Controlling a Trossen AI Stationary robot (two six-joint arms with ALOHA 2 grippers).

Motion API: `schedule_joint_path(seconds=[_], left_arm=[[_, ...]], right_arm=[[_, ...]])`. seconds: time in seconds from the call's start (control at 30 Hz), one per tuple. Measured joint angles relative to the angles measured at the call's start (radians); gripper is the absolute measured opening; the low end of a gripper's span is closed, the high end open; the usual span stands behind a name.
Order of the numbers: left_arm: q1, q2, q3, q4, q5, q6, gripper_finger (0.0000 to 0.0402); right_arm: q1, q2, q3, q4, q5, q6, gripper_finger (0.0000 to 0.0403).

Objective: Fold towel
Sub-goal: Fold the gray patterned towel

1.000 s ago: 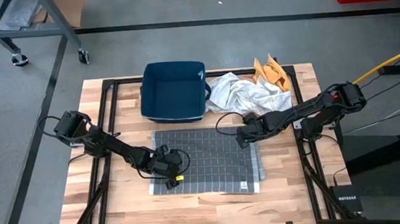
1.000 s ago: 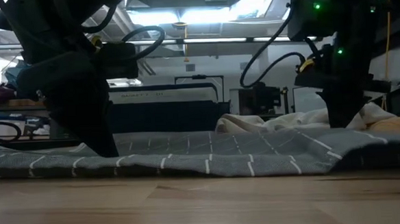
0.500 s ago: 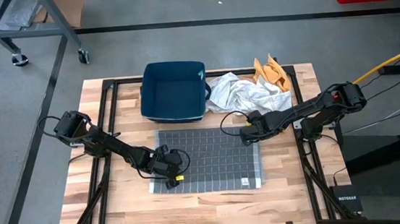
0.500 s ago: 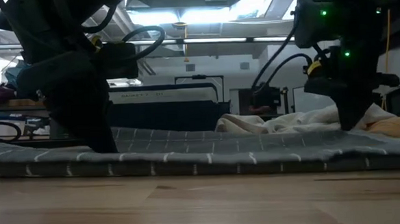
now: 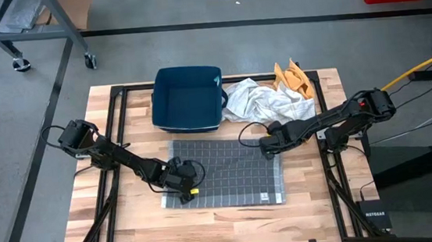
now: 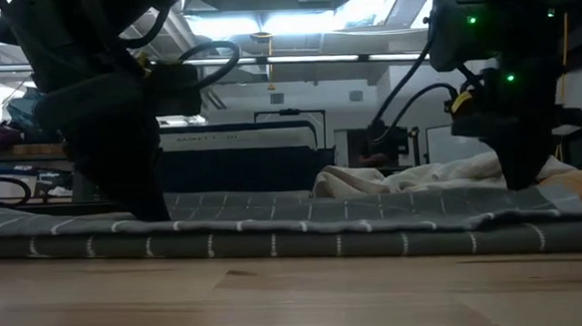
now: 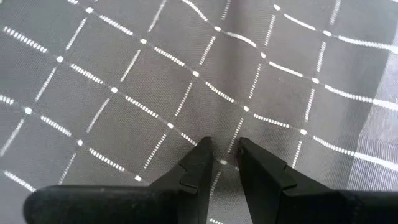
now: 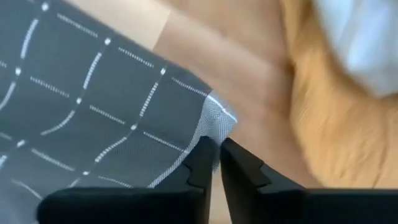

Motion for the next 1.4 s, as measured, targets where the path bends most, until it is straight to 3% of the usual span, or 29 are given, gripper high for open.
schedule_joint_path(seconds=[0.17,0.33,0.47,0.67,0.9,1.23,1.4], left_arm=[[0.000,0.000,0.000,0.000,-0.001,-0.005,0.0074],[0.002,-0.004,0.000,0.002,-0.002,-0.039,0.0104],[0.008,-0.029,-0.004,0.014,0.001,-0.079,0.0107],[0.008,-0.119,-0.001,0.094,-0.004,-0.052,0.0079],[0.006,-0.159,0.000,0.113,-0.004,0.006,0.0068],[-0.035,-0.151,0.000,0.131,-0.001,0.115,0.0135],[-0.030,-0.151,0.000,0.132,-0.010,0.125,0.0148]], right_arm=[[0.000,0.000,0.000,0.000,-0.055,-0.023,0.0096],[0.000,0.000,0.000,-0.014,-0.055,-0.021,0.0161],[0.000,0.000,0.000,-0.017,-0.085,0.009,0.0187],[0.010,0.000,0.030,-0.024,-0.179,0.006,0.0186],[0.056,-0.015,0.103,-0.038,-0.142,-0.069,0.0182],[0.188,-0.017,0.129,0.000,-0.299,-0.101,0.0182],[0.283,-0.017,0.129,0.084,-0.316,-0.076,0.0182]])
